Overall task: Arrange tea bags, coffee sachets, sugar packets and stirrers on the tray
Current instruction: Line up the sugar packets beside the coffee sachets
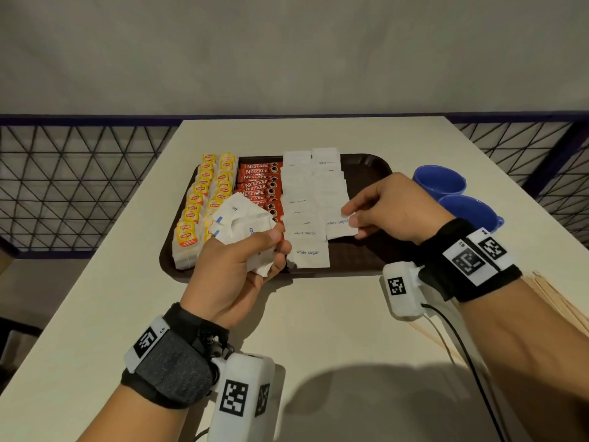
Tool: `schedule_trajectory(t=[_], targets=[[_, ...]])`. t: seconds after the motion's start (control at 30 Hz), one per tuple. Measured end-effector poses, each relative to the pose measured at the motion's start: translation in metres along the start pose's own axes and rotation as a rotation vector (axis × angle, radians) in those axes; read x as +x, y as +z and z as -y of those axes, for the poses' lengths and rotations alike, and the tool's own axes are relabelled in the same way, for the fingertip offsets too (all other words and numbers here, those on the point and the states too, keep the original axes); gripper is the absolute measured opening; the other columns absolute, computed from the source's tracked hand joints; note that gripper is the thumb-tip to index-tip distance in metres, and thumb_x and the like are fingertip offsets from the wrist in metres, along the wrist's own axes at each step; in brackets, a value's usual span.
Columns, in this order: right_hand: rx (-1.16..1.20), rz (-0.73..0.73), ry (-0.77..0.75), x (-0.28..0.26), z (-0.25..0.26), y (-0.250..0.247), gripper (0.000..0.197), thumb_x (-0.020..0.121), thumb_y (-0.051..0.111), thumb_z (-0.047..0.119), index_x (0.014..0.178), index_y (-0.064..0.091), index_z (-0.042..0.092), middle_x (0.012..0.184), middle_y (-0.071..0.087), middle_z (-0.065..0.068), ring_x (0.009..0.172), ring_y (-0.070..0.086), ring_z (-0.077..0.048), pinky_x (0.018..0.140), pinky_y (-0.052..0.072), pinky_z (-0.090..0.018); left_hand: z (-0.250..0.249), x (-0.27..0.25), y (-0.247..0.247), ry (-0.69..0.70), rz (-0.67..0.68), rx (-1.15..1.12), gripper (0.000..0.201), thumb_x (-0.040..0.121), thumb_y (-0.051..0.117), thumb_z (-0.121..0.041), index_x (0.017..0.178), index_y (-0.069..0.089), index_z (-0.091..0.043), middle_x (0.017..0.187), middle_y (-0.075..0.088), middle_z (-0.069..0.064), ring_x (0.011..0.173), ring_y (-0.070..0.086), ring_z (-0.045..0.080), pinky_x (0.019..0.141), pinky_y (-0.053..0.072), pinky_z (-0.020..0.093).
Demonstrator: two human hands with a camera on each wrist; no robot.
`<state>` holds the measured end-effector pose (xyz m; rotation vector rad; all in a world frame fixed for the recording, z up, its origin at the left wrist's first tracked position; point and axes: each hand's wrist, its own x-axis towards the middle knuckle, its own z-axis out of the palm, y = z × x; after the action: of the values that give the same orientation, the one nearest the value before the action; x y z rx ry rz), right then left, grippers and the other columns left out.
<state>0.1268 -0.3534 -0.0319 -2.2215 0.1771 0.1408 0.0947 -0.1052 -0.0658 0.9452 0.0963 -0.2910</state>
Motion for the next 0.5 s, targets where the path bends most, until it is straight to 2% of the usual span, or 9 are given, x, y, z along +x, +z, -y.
schedule_trajectory(t=[0.1, 0.17, 0.3, 0.4, 0.5], targets=[[-0.051, -0.013, 0.014, 0.002, -0.002, -0.001, 0.009, 0.092, 0.076, 0.008, 0.094, 0.081, 0.014, 0.081, 0.080, 0.007, 0.073, 0.079, -0.016, 0.078, 0.065, -0.027, 0.000, -0.001, 0.001, -0.009, 0.001, -0.013, 0.038, 0.077, 0.072, -0.003, 0.113, 0.068, 0.007, 0.086, 0.069, 0.013, 0.074, 0.068, 0.021, 0.059, 0.057, 0.022], [-0.108, -0.026, 0.017, 0.003, -0.003, 0.000, 0.011, 0.094, 0.073, 0.014, 0.089, 0.082, 0.019, 0.077, 0.079, 0.012, 0.074, 0.078, -0.013, 0.082, 0.064, -0.031, 0.000, -0.001, 0.001, -0.013, -0.004, -0.018, 0.040, 0.075, 0.073, -0.004, 0.113, 0.068, 0.007, 0.087, 0.068, 0.013, 0.074, 0.067, 0.021, 0.059, 0.057, 0.022], [-0.174, -0.049, -0.009, 0.004, -0.002, 0.001, 0.009, 0.095, 0.074, 0.026, 0.088, 0.080, 0.025, 0.082, 0.079, 0.006, 0.081, 0.075, -0.014, 0.085, 0.062, -0.034, 0.000, -0.001, 0.001, -0.018, -0.003, -0.005, 0.038, 0.073, 0.074, -0.006, 0.109, 0.070, 0.005, 0.086, 0.069, 0.014, 0.074, 0.067, 0.022, 0.059, 0.057, 0.022], [-0.231, -0.051, -0.073, -0.001, 0.004, 0.000, 0.009, 0.098, 0.070, 0.026, 0.096, 0.079, 0.028, 0.089, 0.074, 0.014, 0.088, 0.070, -0.008, 0.073, 0.052, -0.020, 0.000, -0.001, 0.002, -0.024, -0.004, -0.005, 0.036, 0.072, 0.074, -0.006, 0.107, 0.071, 0.005, 0.085, 0.070, 0.014, 0.075, 0.068, 0.022, 0.059, 0.057, 0.022], [-0.299, 0.032, -0.125, -0.003, 0.008, 0.002, 0.018, 0.102, 0.063, 0.029, 0.110, 0.079, 0.027, 0.110, 0.073, 0.015, 0.099, 0.064, -0.005, 0.074, 0.040, -0.009, 0.000, -0.001, 0.002, -0.031, -0.012, -0.013, 0.038, 0.073, 0.074, -0.005, 0.110, 0.070, 0.005, 0.087, 0.069, 0.014, 0.075, 0.068, 0.023, 0.058, 0.057, 0.023]])
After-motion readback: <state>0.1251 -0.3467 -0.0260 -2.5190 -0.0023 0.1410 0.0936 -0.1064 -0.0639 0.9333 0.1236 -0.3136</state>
